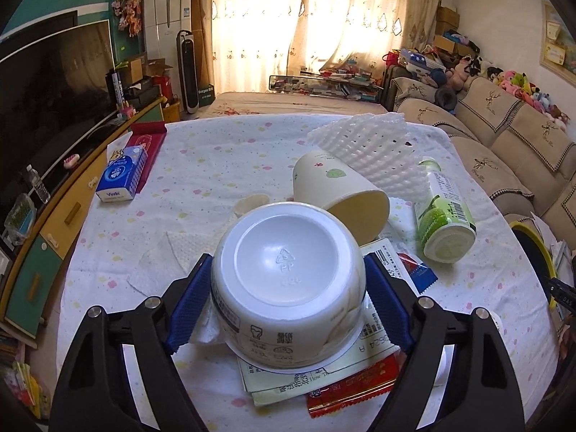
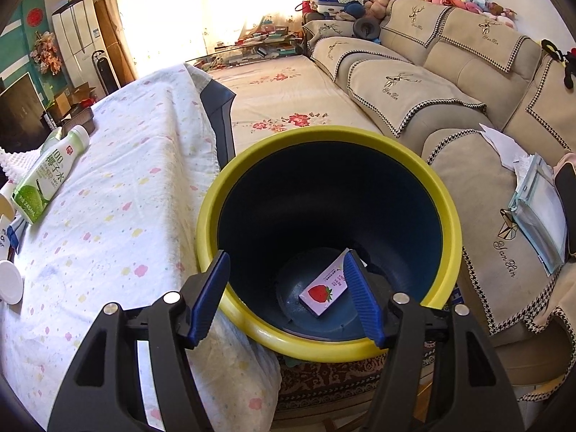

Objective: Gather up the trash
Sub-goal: 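Carry the white bowl over the yellow bin and release it with the left gripper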

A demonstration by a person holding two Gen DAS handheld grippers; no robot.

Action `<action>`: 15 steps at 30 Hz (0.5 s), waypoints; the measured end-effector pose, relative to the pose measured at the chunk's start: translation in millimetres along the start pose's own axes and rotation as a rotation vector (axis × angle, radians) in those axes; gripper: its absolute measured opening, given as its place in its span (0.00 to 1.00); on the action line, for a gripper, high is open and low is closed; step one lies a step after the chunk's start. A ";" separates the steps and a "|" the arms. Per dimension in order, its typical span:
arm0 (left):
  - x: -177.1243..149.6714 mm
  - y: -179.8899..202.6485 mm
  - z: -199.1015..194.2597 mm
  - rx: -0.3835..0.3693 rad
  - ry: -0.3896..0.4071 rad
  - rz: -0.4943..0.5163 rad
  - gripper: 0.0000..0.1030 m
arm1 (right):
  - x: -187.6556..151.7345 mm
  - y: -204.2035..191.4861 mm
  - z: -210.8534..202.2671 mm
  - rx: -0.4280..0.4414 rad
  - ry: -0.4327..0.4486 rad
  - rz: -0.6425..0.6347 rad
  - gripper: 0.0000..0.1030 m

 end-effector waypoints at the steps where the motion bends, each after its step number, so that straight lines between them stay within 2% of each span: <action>1: -0.2 1.7 -1.8 0.002 0.005 0.005 0.79 | 0.0 0.8 -1.2 0.001 0.002 0.002 0.60; 9: 0.2 17.5 -40.0 0.007 0.057 0.024 0.79 | -1.7 10.6 -25.4 0.023 0.051 0.023 0.60; 12: -0.8 40.8 -62.8 -0.008 0.084 0.066 0.79 | -6.8 15.3 -40.7 0.034 0.075 0.017 0.60; 15: -2.4 72.5 -77.9 -0.065 0.089 0.114 0.79 | -13.6 21.7 -55.6 0.031 0.094 0.003 0.61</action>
Point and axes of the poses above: each gripper's, at about its wrist camera, not at the fingertips, and z roughly the way its jaws point, y to its right, x to its top, the point moved 1 cm from there along z, roughly the way its jaws point, and after that the axes turned 4 degrees about -y, right-handed, at the moved point
